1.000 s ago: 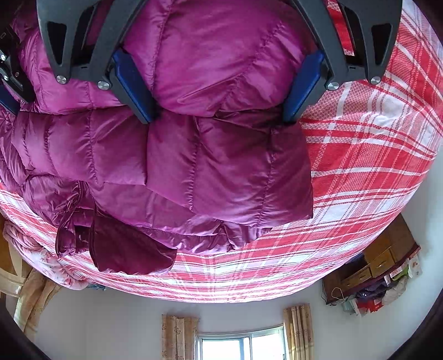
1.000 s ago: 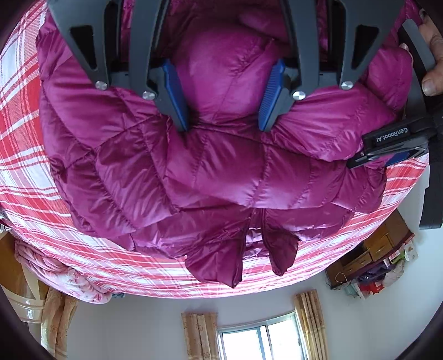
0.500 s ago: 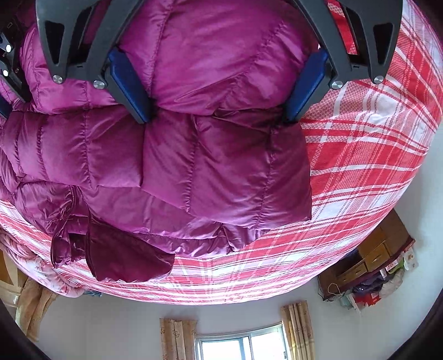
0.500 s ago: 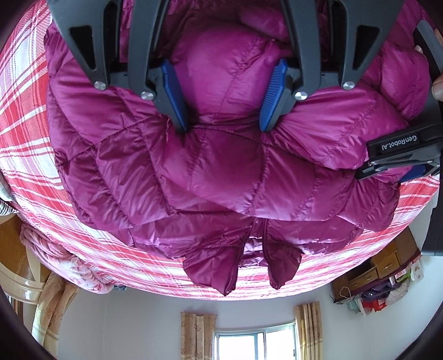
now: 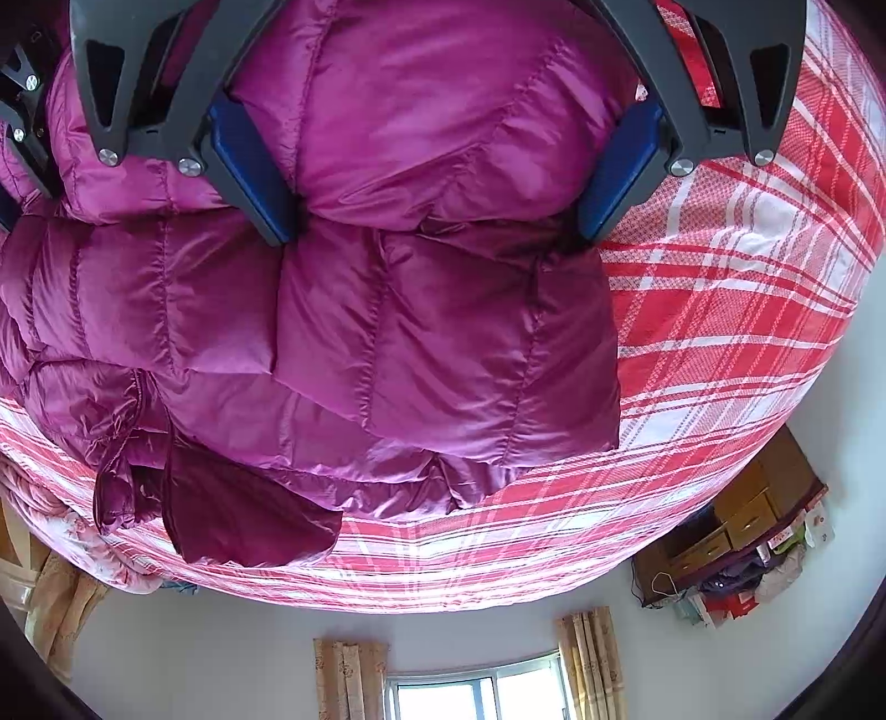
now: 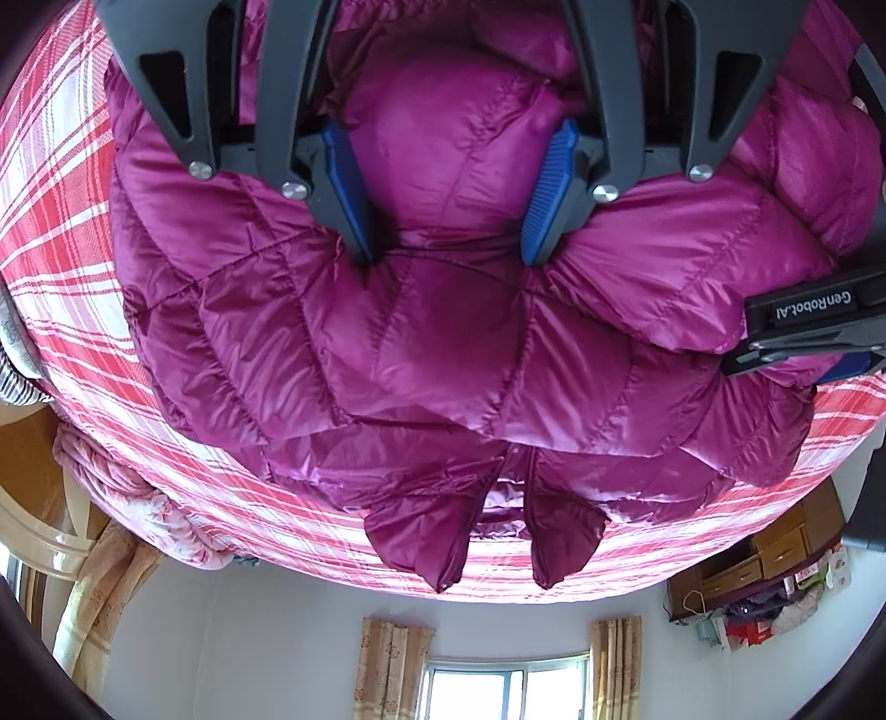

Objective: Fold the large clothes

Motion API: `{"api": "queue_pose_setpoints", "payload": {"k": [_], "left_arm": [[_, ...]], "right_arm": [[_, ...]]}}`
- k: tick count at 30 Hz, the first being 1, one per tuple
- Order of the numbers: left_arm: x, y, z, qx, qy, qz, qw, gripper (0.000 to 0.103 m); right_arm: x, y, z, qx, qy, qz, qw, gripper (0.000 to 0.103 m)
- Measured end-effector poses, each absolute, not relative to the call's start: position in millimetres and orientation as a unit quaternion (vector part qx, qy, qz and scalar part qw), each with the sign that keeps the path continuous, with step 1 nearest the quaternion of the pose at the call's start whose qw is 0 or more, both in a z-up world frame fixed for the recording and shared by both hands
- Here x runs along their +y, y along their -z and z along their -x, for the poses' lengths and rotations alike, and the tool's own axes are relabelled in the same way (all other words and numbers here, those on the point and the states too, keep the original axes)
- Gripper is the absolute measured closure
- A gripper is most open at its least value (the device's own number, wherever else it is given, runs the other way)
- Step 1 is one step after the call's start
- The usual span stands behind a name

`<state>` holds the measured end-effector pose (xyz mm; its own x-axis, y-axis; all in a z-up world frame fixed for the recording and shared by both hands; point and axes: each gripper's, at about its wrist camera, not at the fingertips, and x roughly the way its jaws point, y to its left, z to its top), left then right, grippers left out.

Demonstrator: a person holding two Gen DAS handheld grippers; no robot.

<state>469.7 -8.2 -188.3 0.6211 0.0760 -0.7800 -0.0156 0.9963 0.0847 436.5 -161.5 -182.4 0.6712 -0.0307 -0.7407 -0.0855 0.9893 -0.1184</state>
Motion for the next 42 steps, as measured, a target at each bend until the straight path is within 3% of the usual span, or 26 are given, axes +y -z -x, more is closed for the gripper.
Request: {"api": "queue_pose_setpoints", "payload": {"k": [12, 20, 22, 25, 32, 38, 39, 41, 42], "left_arm": [[1, 190, -470, 0.439, -0.011, -0.007, 0.898, 0.001], [21, 175, -465, 0.448, 0.005, 0.029, 0.893, 0.001], [27, 160, -461, 0.433, 0.004, 0.032, 0.901, 0.001], [33, 135, -463, 0.406, 0.003, 0.037, 0.913, 0.001], [37, 112, -485, 0.394, -0.006, 0.011, 0.919, 0.001], [22, 104, -520, 0.397, -0.007, -0.006, 0.918, 0.001], [16, 102, -527, 0.397, -0.002, -0.009, 0.918, 0.001], [4, 97, -540, 0.396, 0.011, -0.011, 0.918, 0.001], [-4, 93, -550, 0.392, 0.017, -0.016, 0.920, 0.001]], "right_arm": [[-168, 177, -439, 0.418, -0.045, 0.064, 0.905, 0.042], [-184, 134, -437, 0.392, -0.083, 0.023, 0.916, 0.022], [-189, 119, -446, 0.379, -0.086, 0.005, 0.922, 0.021], [-193, 102, -476, 0.370, -0.077, -0.030, 0.925, 0.012], [-190, 78, -576, 0.388, -0.039, -0.084, 0.917, 0.011], [-180, 96, -638, 0.449, -0.011, -0.024, 0.893, 0.011], [-179, 100, -641, 0.456, -0.013, -0.009, 0.890, 0.013], [-181, 105, -640, 0.462, -0.010, 0.017, 0.886, 0.034], [-184, 106, -638, 0.461, -0.015, 0.019, 0.887, 0.036]]}}
